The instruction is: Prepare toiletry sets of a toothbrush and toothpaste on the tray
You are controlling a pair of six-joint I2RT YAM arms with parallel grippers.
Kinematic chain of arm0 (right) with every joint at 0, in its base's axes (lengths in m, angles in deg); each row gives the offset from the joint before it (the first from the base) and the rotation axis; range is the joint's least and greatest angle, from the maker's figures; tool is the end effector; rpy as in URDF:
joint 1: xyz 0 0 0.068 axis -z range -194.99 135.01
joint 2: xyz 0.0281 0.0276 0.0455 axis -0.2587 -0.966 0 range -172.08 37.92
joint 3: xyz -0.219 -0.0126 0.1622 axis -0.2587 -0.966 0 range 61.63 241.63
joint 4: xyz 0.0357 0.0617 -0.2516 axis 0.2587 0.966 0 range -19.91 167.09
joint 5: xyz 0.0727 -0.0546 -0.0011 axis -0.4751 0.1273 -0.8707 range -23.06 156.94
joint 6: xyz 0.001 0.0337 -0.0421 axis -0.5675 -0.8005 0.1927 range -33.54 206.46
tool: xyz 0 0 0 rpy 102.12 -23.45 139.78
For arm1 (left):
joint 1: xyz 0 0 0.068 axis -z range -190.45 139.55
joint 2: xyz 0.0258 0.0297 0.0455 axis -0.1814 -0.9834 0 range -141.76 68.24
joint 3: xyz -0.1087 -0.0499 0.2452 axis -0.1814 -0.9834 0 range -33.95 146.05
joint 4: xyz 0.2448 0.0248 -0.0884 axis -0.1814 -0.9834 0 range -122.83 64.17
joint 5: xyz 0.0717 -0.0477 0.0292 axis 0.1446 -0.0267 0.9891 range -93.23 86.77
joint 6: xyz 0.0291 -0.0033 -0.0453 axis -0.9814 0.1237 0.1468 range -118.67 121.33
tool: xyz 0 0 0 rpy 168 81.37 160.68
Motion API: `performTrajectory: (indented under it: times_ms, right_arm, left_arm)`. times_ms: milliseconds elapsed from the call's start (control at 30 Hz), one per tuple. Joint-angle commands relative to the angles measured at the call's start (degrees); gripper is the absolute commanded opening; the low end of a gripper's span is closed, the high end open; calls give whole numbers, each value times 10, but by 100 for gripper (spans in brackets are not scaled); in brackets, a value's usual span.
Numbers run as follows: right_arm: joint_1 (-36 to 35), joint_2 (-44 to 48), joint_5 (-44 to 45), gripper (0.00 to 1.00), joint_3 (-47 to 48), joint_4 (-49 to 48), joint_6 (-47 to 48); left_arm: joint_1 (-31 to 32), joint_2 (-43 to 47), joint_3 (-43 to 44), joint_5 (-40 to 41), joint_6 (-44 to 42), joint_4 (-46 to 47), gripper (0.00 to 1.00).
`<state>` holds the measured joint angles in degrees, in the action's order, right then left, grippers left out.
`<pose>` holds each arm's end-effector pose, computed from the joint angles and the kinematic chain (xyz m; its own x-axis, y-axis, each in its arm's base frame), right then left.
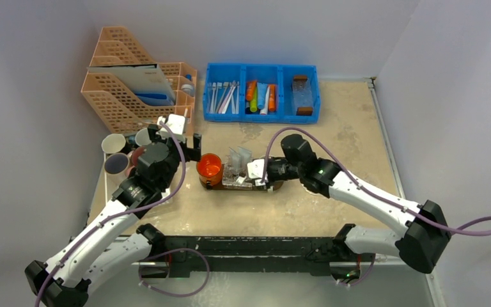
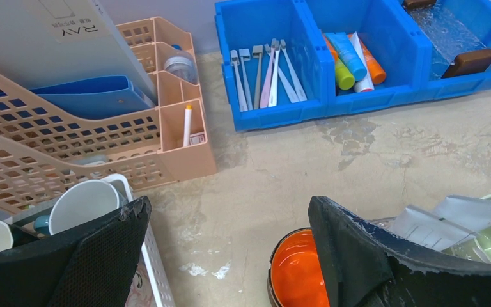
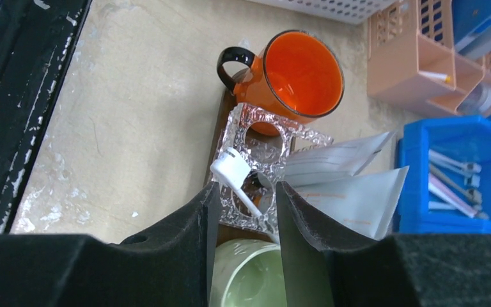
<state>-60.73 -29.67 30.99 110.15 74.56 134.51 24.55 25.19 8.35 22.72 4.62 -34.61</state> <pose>0.1698 0.2043 0.2932 0.5241 -0.3249 -0.7872 -0.8460 -0.0927 -0.5250 0.1543 -0.0890 0.3330 -0.1446 0.0382 -0.9888 0.1542 0.9879 0.0157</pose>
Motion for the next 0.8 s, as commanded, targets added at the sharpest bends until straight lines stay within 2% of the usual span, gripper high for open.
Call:
performTrajectory:
  times_ms: [0,333,767]
  right_arm:
    - [-31,2,77,41,14,10,-75]
    - [-129,-27,289,47,29,-16,-134]
    - [-157,-87,310,46,48,-40,-121]
  left_arm:
    - [-1,11,6,-7,-14,2,92]
    - [-1,31,-17,2,-12,8,92]
    - [-1,36,-19,0,-18,8,92]
